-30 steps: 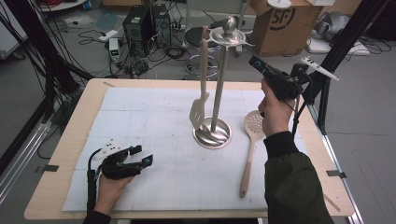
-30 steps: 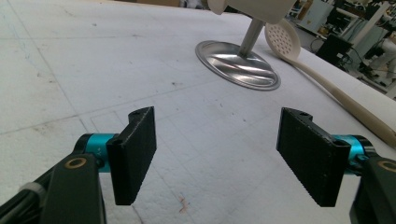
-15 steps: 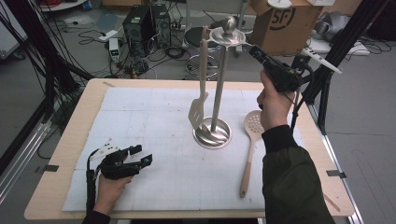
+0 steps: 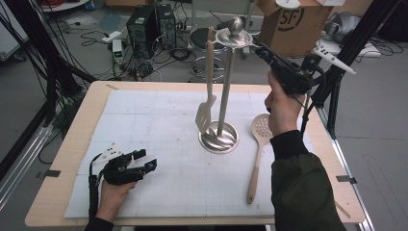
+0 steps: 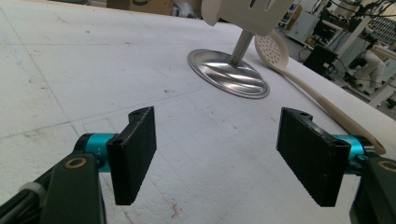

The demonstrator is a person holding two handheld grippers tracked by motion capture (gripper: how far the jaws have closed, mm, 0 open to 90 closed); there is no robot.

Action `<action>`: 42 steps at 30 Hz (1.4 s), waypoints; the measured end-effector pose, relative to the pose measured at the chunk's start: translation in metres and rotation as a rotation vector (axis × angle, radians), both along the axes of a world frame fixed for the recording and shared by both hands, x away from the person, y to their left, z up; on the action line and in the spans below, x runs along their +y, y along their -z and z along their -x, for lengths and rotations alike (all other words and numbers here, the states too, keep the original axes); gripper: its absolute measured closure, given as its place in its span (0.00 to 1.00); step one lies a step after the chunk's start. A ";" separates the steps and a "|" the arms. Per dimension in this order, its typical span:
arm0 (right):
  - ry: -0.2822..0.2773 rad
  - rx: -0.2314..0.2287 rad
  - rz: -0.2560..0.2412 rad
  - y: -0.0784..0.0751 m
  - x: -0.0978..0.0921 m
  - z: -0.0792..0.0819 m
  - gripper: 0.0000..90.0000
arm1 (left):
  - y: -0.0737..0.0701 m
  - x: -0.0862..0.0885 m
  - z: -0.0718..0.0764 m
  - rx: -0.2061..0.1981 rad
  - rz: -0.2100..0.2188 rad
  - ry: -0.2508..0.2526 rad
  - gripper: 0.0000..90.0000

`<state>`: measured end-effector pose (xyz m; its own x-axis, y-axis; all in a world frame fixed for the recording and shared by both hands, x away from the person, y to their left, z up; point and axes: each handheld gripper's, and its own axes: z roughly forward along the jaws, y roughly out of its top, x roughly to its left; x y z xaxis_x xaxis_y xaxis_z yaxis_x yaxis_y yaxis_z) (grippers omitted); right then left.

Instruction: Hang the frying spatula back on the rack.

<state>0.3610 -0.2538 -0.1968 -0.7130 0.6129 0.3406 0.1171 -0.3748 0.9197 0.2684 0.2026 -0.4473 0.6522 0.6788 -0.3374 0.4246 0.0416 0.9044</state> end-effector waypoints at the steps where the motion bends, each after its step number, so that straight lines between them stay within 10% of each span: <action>1: -0.004 0.000 0.000 0.000 0.000 0.000 1.00 | 0.000 0.000 0.000 0.001 0.002 0.000 0.32; 42: -0.018 -0.058 0.052 -0.003 -0.004 0.010 1.00 | 0.000 -0.003 0.000 0.003 -0.006 0.003 0.33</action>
<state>0.3506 -0.2574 -0.1942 -0.7413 0.6160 0.2664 0.0695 -0.3243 0.9434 0.2684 0.1996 -0.4477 0.6534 0.6789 -0.3348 0.4273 0.0343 0.9035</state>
